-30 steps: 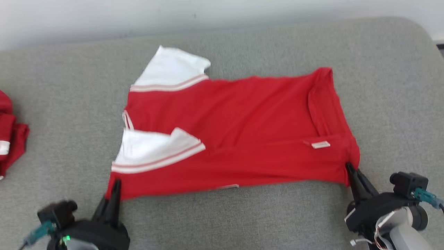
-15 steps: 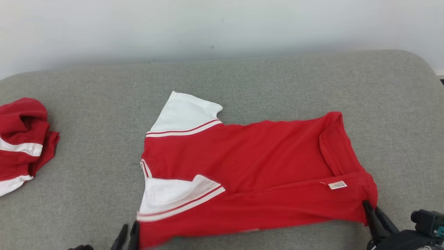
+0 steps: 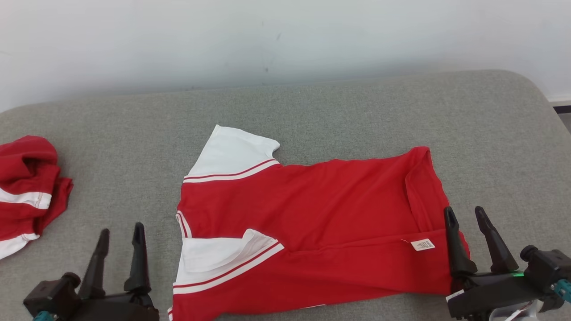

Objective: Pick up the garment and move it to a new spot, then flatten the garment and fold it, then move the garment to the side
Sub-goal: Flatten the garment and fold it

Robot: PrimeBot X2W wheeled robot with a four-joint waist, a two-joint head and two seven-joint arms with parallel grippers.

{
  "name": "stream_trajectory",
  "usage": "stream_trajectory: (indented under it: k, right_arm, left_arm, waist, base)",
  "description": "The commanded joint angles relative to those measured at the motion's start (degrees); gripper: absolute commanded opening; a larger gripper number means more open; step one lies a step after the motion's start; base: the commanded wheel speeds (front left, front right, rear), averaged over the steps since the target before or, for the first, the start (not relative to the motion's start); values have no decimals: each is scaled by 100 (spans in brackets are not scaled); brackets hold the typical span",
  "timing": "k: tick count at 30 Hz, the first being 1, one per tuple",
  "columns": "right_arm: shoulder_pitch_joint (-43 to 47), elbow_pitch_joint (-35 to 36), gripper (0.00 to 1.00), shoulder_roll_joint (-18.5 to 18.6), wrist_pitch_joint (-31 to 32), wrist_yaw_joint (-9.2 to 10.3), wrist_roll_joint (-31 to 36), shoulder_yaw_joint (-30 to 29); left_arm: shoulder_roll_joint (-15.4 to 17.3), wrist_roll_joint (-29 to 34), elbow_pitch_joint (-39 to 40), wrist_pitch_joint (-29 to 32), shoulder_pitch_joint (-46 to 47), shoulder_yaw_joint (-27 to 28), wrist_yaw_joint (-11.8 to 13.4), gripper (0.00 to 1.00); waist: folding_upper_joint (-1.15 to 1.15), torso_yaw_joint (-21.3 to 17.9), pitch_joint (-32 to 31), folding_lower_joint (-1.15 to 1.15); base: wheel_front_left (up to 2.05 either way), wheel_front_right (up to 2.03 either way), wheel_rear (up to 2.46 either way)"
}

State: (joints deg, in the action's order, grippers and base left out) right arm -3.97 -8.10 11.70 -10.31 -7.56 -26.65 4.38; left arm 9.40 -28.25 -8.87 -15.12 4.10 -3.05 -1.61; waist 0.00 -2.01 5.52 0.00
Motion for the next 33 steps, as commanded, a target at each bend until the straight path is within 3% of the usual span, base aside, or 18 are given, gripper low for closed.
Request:
stream_trajectory:
  k: [1, 5, 16, 27, 33]
  right_arm:
    - [-45, 22, 100, -87, -129, 16, 137, -22]
    - [-12, -8, 100, -330, -311, 16, 329, -145]
    - [289, -73, 100, -480, -488, 16, 870, -196]
    - [401, -12, 100, -546, -493, 16, 1013, -208]
    - [58, -144, 100, -339, -489, 16, 985, -169]
  left_arm:
    - [-57, 211, 92, -2, 49, 119, -25, 100]
    - [-100, 720, 185, -3, 47, 331, -102, 100]
    - [-255, 1559, 286, -3, -454, 554, -374, 100]
    - [-408, 1765, 299, -3, -646, 744, -492, 100]
    - [-336, 1714, 170, -4, -214, 668, -546, 100]
  waist:
    - [0, 4, -33, 0]
    - [0, 47, -82, 0]
    - [0, 110, -131, 0]
    - [0, 144, -113, 0]
    - [0, 73, 59, 0]
  base:
    - [0, 0, 0]
    - [0, 0, 0]
    - [0, 0, 0]
    - [0, 0, 0]
    - [0, 0, 0]
